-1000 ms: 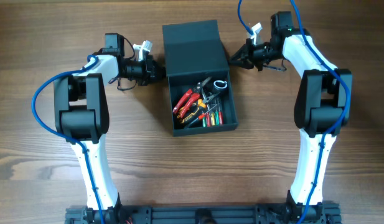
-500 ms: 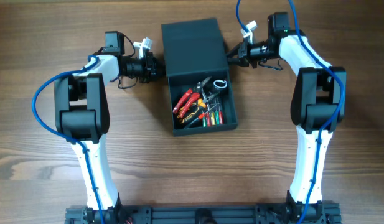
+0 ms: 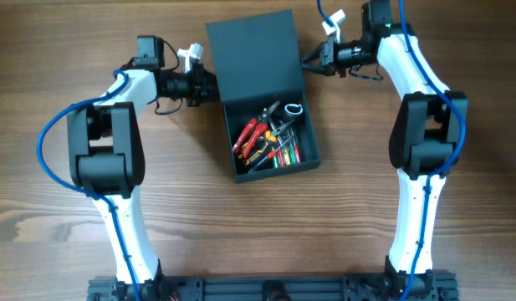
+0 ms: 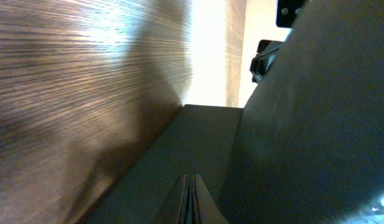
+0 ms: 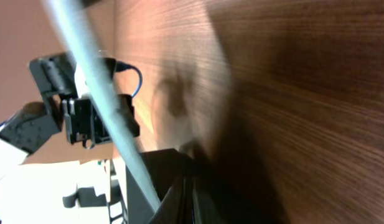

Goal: Pack container
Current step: 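Swing the lid down over the box with the left gripper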

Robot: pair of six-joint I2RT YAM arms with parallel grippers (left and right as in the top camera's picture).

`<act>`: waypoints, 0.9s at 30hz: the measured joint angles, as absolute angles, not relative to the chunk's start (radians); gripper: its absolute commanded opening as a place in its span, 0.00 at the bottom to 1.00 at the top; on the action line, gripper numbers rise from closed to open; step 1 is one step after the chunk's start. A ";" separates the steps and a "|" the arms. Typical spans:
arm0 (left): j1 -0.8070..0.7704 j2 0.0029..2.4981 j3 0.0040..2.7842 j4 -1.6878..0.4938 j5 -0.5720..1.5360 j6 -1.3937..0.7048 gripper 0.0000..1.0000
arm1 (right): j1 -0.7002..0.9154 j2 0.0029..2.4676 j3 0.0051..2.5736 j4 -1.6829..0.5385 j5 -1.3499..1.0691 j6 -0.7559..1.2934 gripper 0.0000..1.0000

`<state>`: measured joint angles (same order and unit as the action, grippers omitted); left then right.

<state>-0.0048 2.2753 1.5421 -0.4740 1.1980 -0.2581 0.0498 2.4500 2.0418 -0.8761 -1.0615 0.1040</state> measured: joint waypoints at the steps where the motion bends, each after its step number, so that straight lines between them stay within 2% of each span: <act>1: -0.004 2.258 1.542 -0.482 1.195 -0.258 0.04 | 0.050 2.450 2.079 -0.916 -1.053 0.083 0.04; 8: -0.014 2.132 1.546 -0.591 1.192 -0.269 0.04 | 0.051 2.450 2.292 -1.166 -0.999 -0.036 0.04; 14: -0.112 2.032 1.551 -0.757 1.118 -0.268 0.04 | 0.051 2.450 2.330 -1.378 -0.917 -0.150 0.04; 20: -0.233 1.939 1.551 -0.890 1.002 -0.261 0.04 | 0.051 2.450 2.331 -1.430 -0.801 -0.212 0.04; 24: -0.305 1.888 1.556 -1.037 0.799 -0.252 0.04 | 0.051 2.436 2.331 -1.467 -0.656 -0.205 0.04; 27: -0.435 1.885 1.557 -1.089 0.574 -0.270 0.04 | 0.051 2.430 2.331 -1.494 -0.530 -0.180 0.04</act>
